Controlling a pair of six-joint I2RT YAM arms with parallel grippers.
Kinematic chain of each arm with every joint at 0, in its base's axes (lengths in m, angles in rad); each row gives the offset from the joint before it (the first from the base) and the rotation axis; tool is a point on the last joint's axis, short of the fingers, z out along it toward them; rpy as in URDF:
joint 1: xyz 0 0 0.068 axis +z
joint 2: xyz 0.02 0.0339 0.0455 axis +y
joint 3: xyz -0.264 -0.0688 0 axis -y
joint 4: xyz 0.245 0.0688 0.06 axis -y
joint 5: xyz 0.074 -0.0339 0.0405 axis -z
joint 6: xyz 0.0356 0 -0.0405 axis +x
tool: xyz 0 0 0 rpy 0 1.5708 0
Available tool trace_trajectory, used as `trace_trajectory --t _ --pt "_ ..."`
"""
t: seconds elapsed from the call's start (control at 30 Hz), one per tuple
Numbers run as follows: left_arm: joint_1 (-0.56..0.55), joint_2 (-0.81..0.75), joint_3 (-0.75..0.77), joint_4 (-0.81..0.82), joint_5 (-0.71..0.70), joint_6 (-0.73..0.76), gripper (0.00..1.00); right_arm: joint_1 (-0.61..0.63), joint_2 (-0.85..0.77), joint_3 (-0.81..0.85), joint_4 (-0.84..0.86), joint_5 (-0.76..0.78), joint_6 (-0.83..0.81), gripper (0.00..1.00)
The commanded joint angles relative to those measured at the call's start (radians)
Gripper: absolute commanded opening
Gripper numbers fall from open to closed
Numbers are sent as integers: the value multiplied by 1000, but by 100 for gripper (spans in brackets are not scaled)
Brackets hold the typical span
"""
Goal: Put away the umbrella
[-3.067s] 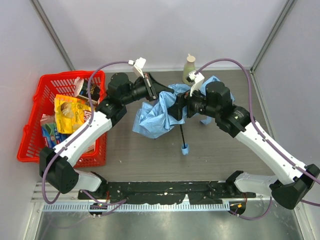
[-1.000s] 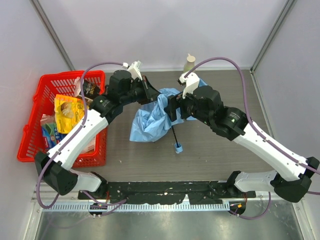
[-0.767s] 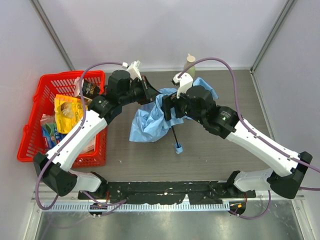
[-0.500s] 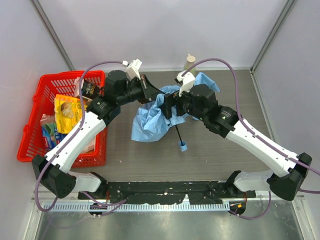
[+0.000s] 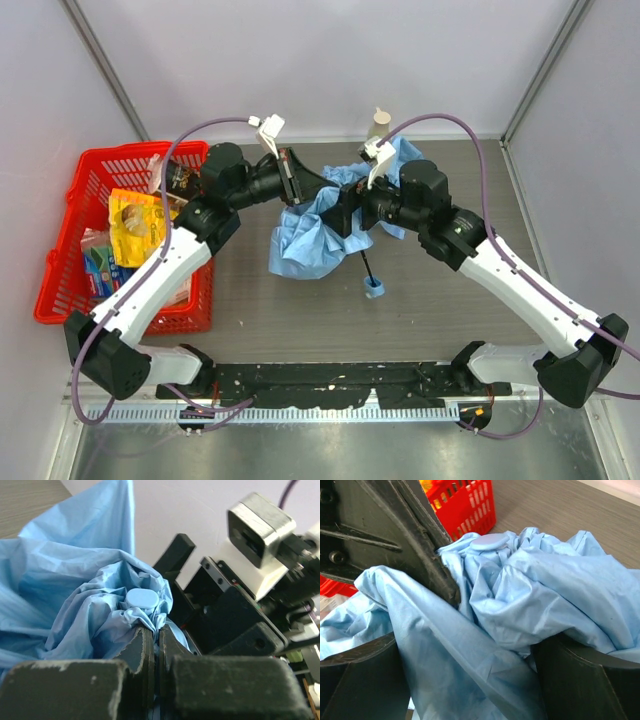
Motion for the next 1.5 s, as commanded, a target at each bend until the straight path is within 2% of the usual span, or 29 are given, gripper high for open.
trace_trajectory --t 0.0,0.13,0.33,0.4,0.43,0.53,0.7,0.73,0.8,0.83,0.87,0.9,1.0,1.03,1.07,1.17,1.2,1.23,1.27,1.37,1.47 --pt "-29 -129 30 203 256 -34 0 -27 20 -30 27 -127 -19 85" --pt "-29 -134 36 206 286 -18 0 -28 40 -27 41 -249 -22 70" --pt "-28 -148 38 201 326 -6 0 -28 48 -28 64 -286 -37 46" --pt "-29 -149 38 197 328 -5 0 -28 40 -39 90 -315 -36 35" --pt "-29 -151 38 194 326 -2 0 -28 37 -42 105 -335 -33 20" --pt "-29 -155 38 178 326 11 0 -28 34 -48 112 -337 -36 1" --pt "-28 -160 48 157 319 24 0 -30 -12 -105 142 -311 -39 1" --pt "-29 -157 53 138 311 31 3 -28 -24 -111 144 -296 -36 1" --pt "-29 -157 71 91 282 54 19 -30 -45 -116 147 -256 -36 1" --pt "-28 -159 84 53 250 73 30 -30 -47 -114 144 -233 -39 1" --pt "-29 -163 99 1 215 99 45 -30 -55 -104 126 -190 -52 1" --pt "-29 -171 116 -67 155 132 54 -27 -56 -96 113 -165 -59 1" --pt "-28 -221 179 -251 -110 237 62 -36 -46 -15 -1 43 -105 1" --pt "-26 -244 185 -292 -197 270 74 -45 -42 5 -28 118 -120 1" --pt "-26 -275 185 -323 -292 290 79 -71 -38 49 -64 155 -131 1" --pt "-25 -356 164 -375 -524 320 83 -122 -21 140 -129 372 -210 1" --pt "-26 -379 141 -377 -577 324 83 -134 6 213 -175 434 -247 1" --pt "-26 -408 118 -373 -614 322 83 -133 20 247 -193 574 -326 1" --pt "-26 -433 87 -362 -655 321 83 -136 55 324 -218 627 -365 1" --pt "-26 -488 19 -354 -678 308 82 -131 120 436 -162 822 -584 1" --pt "-26 -531 -36 -369 -675 270 81 -122 186 469 -48 873 -749 1"
